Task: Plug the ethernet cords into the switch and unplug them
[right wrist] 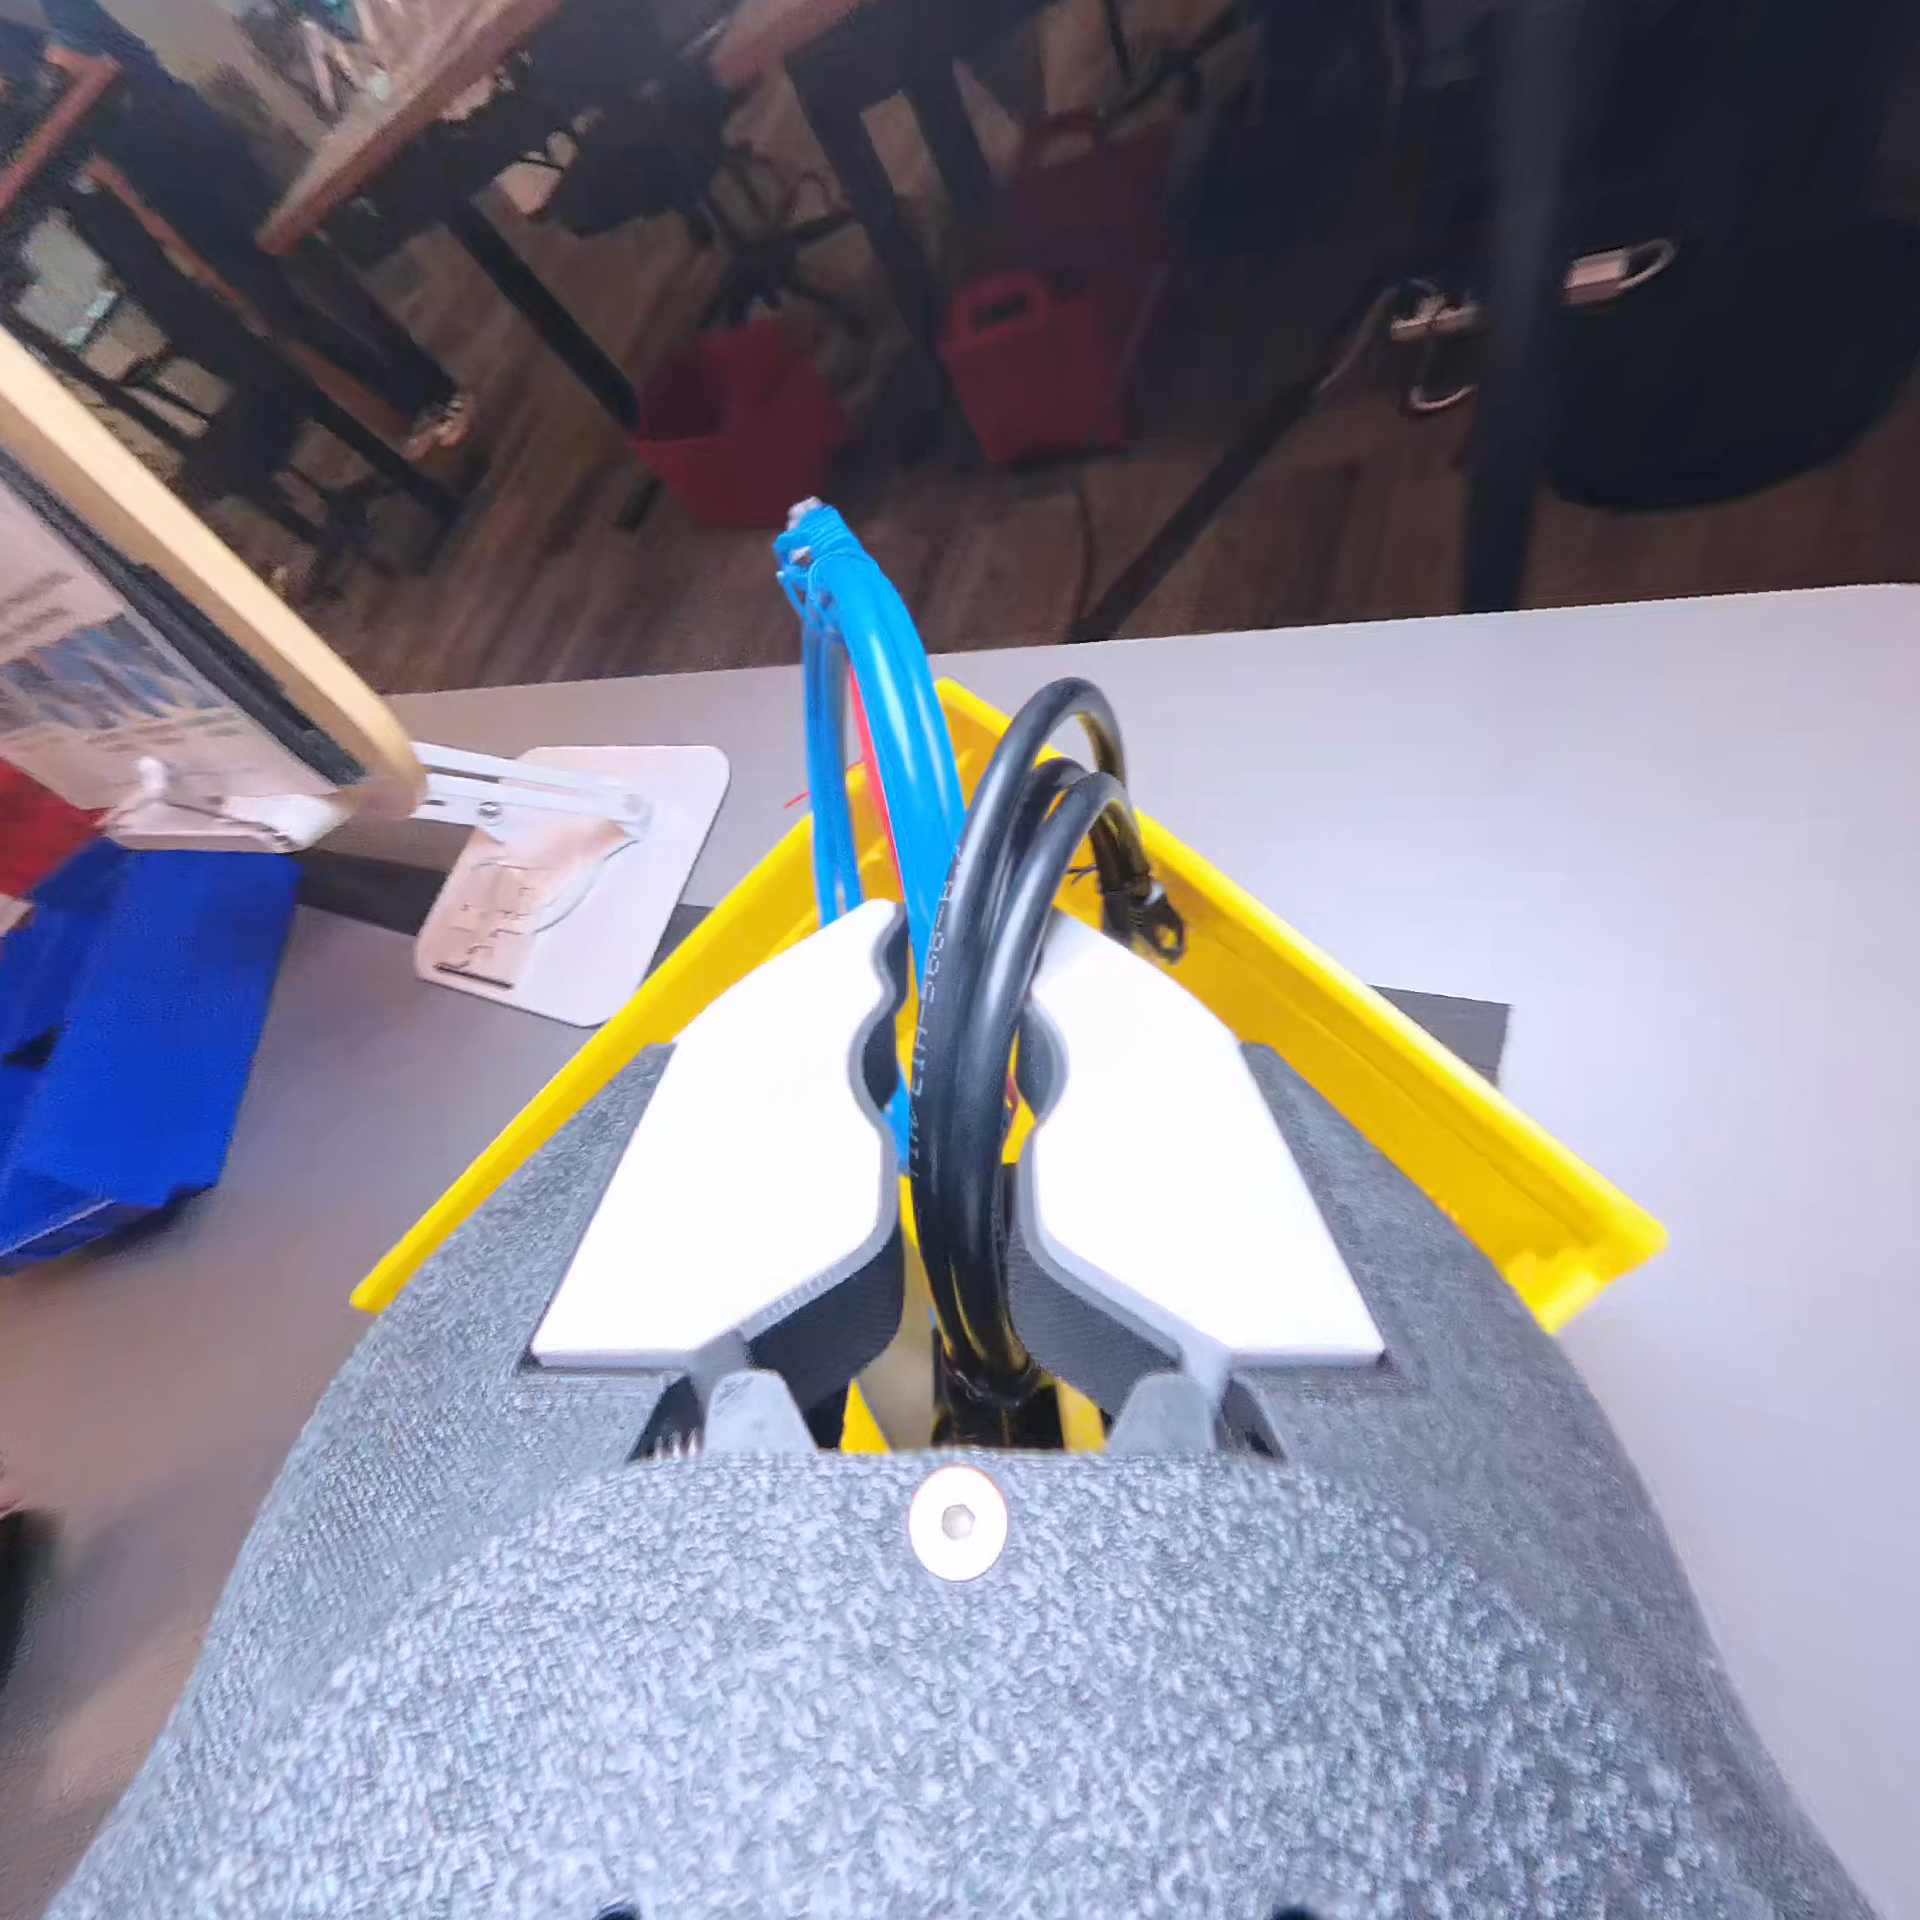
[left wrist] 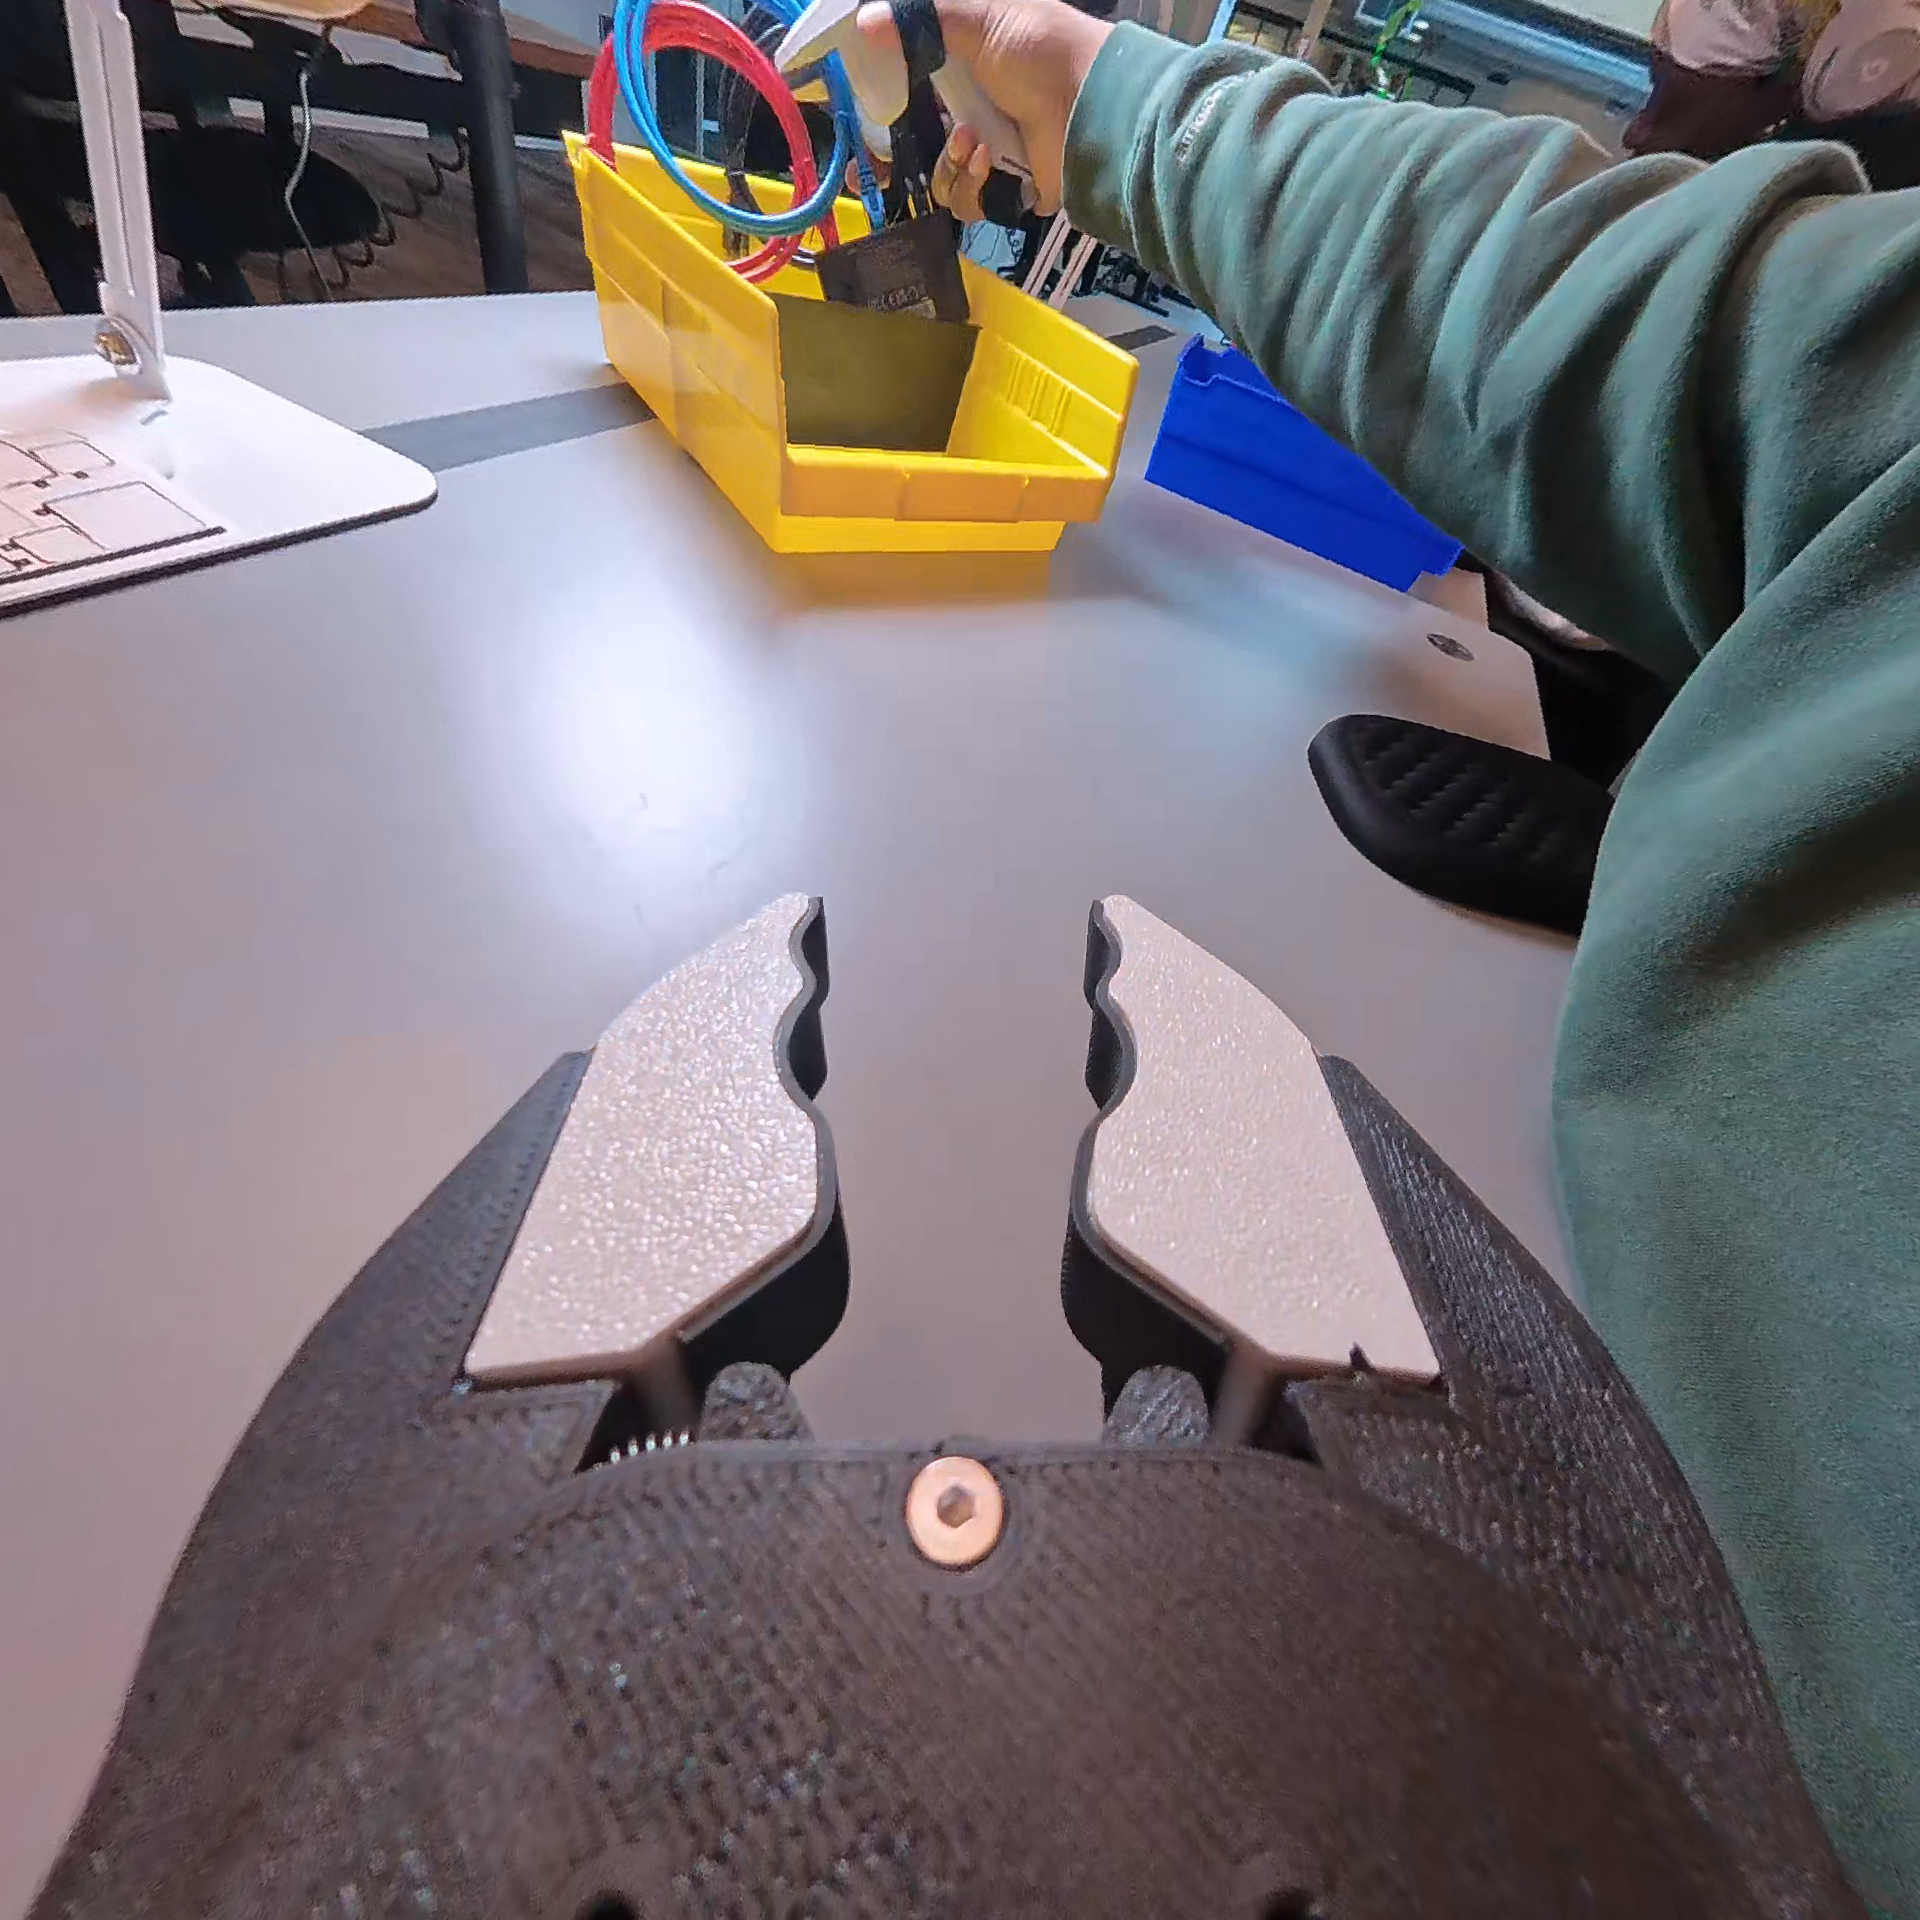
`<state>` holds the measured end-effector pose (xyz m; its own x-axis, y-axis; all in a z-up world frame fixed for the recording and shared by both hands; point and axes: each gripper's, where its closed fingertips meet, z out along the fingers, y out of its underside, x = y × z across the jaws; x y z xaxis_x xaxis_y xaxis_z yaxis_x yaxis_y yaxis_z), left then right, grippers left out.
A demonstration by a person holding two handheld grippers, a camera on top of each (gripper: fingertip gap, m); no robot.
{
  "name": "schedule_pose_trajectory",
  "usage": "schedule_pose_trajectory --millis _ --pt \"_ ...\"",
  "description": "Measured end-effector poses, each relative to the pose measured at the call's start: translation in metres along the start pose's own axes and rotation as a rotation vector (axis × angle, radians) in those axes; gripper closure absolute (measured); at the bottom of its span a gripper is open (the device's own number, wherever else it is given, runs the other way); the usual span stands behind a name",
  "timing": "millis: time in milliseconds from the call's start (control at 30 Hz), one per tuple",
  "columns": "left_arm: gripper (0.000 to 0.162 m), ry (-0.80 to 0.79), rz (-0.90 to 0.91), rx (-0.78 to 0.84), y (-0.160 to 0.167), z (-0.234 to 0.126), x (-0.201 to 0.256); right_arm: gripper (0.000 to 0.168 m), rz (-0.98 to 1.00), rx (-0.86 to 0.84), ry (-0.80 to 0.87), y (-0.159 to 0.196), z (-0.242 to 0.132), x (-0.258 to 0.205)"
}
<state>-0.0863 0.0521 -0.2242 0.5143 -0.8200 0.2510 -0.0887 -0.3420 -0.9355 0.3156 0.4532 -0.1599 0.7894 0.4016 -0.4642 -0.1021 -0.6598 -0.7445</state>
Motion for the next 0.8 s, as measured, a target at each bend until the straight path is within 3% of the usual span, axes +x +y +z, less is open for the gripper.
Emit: schedule_pose_trajectory --millis 233,367,567,633,733,800 --pt "0.114 0.014 -0.009 -0.040 0.009 0.005 0.002 0.119 -0.254 -0.019 0.396 -0.014 -0.024 0.036" --pt "0.114 0.027 -0.005 -0.055 0.011 0.007 0.006 0.118 -0.524 -0.050 0.485 -0.015 -0.036 0.016" --pt "0.114 0.043 0.015 -0.072 0.013 0.008 0.012 0.108 -0.896 -0.395 0.446 0.057 -0.006 -0.025" --pt "0.114 0.043 0.026 -0.081 0.014 0.008 0.014 0.110 -0.963 -0.475 0.455 0.079 0.010 -0.024" --pt "0.114 0.044 0.031 -0.094 0.017 0.009 0.015 0.139 -0.993 -0.510 0.483 0.091 0.031 -0.016" --pt "0.115 0.038 0.037 -0.105 0.020 0.010 0.015 0.138 -0.946 -0.511 0.442 0.092 0.038 -0.018"
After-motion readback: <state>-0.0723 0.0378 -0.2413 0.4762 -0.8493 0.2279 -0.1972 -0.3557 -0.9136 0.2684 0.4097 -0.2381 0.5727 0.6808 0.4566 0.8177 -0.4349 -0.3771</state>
